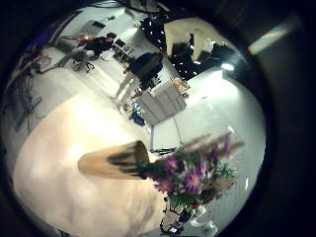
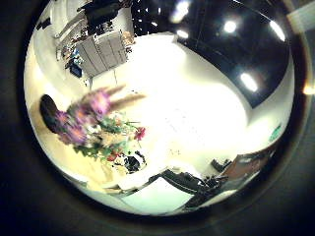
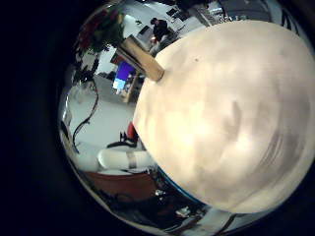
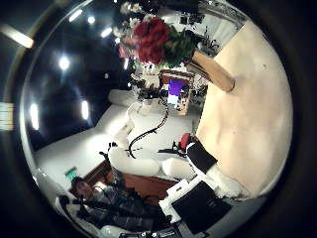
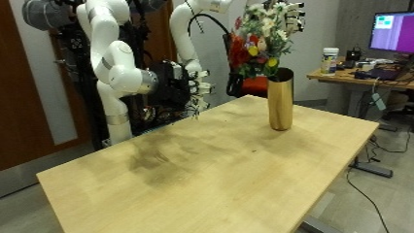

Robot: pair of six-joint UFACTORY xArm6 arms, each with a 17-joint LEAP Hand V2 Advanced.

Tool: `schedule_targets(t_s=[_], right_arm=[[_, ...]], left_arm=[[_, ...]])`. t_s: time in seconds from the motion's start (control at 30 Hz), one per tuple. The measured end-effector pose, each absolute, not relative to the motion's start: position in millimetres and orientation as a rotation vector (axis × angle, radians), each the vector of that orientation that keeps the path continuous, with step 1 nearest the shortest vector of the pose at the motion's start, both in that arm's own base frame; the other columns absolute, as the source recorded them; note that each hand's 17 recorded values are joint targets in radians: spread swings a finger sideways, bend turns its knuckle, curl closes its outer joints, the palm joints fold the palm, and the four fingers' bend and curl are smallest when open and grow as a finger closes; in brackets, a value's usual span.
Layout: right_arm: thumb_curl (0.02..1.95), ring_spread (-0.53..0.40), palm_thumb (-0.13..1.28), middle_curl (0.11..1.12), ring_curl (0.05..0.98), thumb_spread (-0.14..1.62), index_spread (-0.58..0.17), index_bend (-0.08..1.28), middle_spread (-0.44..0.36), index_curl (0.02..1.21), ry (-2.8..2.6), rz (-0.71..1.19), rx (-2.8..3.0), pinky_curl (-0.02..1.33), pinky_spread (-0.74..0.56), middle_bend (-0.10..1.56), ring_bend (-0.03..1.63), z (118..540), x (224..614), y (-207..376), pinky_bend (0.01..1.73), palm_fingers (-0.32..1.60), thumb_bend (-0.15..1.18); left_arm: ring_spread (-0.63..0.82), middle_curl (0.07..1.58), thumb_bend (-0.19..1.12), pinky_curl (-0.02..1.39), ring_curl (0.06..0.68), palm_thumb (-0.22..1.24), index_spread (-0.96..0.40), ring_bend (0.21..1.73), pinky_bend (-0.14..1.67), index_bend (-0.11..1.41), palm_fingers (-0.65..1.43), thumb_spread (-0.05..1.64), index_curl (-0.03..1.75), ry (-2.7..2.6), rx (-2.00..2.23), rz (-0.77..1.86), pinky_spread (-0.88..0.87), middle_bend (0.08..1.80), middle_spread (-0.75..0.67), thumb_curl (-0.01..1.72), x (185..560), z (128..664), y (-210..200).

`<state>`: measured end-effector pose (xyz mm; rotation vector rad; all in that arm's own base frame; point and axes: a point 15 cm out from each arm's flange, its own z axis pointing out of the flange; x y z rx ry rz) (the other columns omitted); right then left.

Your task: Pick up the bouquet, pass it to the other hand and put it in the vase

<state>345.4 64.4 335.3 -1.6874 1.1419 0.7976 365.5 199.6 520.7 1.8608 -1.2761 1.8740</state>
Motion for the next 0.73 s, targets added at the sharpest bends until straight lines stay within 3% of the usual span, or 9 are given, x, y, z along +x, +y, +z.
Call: schedule_targets(t_s=[0.47, 0.73], right_arm=[[0.39, 0.266, 0.77, 0.27, 0.251, 0.94, -0.282, 0.17, 0.205, 0.29, 1.136, 0.805, -1.689, 0.32, 0.43, 0.18, 0.4, 334, 346, 64, 0.43, 0.01, -0.03], [0.4, 0.265, 0.77, 0.28, 0.253, 0.94, -0.282, 0.17, 0.205, 0.29, 1.092, 0.814, -1.714, 0.31, 0.43, 0.18, 0.41, 345, 355, 68, 0.43, 0.02, -0.03]], left_arm=[[0.5, 0.26, -0.04, 0.31, 0.212, 0.3, 0.11, 0.52, 0.34, 0.15, -0.05, 0.78, 0.29, -1.272, 1.873, 1.853, 0.47, 0.17, 0.42, 0.34, 362, 513, 204], [0.5, 0.25, -0.04, 0.31, 0.209, 0.29, 0.11, 0.51, 0.33, 0.16, -0.03, 0.78, 0.29, -1.272, 1.915, 1.843, 0.47, 0.17, 0.42, 0.34, 337, 512, 184]])
